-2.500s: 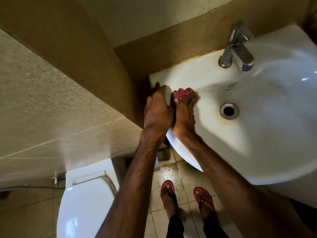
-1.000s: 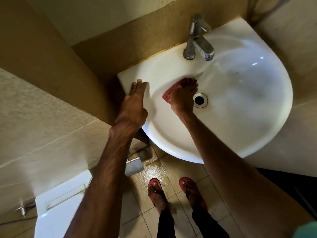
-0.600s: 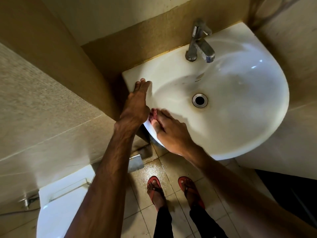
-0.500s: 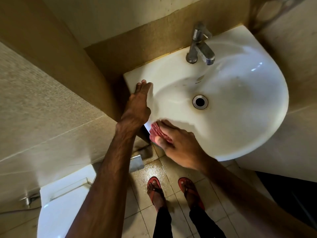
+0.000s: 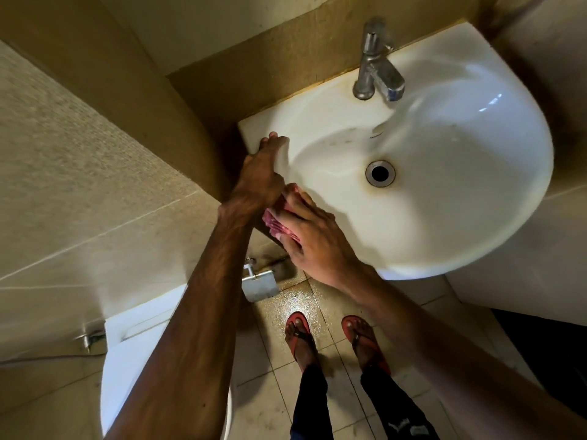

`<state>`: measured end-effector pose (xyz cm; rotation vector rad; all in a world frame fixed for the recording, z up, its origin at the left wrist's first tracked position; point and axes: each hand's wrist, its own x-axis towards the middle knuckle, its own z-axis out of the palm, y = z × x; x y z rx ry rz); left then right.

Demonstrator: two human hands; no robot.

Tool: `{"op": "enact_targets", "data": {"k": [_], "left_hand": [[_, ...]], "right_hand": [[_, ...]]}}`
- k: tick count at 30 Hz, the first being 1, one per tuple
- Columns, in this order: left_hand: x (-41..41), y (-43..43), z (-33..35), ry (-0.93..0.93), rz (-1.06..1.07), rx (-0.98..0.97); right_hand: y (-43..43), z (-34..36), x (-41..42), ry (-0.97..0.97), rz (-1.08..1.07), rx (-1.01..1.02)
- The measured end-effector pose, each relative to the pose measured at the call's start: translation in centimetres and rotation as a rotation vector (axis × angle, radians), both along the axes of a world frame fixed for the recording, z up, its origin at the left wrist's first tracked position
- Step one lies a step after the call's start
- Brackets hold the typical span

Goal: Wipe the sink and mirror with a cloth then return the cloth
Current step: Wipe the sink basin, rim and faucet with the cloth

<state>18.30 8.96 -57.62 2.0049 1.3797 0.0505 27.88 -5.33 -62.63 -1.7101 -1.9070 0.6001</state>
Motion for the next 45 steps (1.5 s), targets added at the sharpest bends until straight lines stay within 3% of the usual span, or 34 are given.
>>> {"op": "enact_targets", "data": {"k": [8, 20, 26, 31, 37, 45], "left_hand": [[0.7, -1.2, 0.6, -0.001, 0.067, 0.035], [0.9, -1.7, 0.6, -0.006, 0.043, 0.054], [1.0, -1.8, 0.3, 0.013, 0.027, 0.057], [1.1, -2.0, 0.1, 0.013, 0.033, 0.079], [1.2, -2.2, -0.7, 0.010, 0.018, 0.137], [1.7, -2.5, -1.5, 0.110, -0.036, 0.218]], "right_hand": [[-7.5, 0.5, 5.3, -0.194, 0.198, 0.012], [-0.8, 1.2, 0.5, -0.125, 0.022, -0.128], [-5.3, 1.4, 2.9, -0.191, 0.087, -0.034], [-9.6, 1.7, 8.5, -0.207, 0.171, -0.114], [-3.9, 2.1, 7.0, -0.078, 0.135, -0.524], [4.3, -3.9, 5.7, -0.080, 0.002, -0.497]]}}
